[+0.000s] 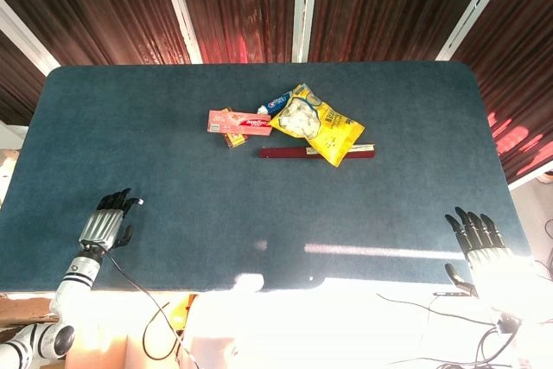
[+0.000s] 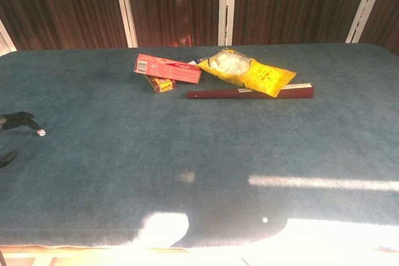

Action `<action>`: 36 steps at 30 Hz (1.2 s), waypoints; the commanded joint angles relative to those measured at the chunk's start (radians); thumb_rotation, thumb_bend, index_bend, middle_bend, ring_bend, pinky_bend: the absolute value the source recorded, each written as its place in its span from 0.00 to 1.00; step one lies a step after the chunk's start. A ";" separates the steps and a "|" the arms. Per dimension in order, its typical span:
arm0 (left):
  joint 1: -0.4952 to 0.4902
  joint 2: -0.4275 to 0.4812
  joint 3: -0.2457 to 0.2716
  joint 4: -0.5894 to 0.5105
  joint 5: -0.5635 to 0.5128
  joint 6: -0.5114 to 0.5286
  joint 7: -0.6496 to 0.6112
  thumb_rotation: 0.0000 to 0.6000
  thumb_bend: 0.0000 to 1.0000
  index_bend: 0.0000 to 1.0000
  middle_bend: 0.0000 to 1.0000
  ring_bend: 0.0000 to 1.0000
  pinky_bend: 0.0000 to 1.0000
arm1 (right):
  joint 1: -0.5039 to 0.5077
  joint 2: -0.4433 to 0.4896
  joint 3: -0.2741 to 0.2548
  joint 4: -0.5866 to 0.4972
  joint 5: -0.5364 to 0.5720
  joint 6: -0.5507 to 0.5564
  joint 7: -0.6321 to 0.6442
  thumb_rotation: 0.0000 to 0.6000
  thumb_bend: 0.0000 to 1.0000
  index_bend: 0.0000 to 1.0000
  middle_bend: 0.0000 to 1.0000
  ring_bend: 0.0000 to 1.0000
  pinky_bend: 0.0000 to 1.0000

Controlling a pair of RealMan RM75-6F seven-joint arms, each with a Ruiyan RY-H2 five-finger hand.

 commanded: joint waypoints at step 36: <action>0.086 0.056 0.065 -0.150 0.134 0.203 0.004 1.00 0.55 0.21 0.00 0.00 0.08 | -0.005 0.006 0.001 0.003 0.000 0.004 0.011 1.00 0.29 0.00 0.00 0.00 0.00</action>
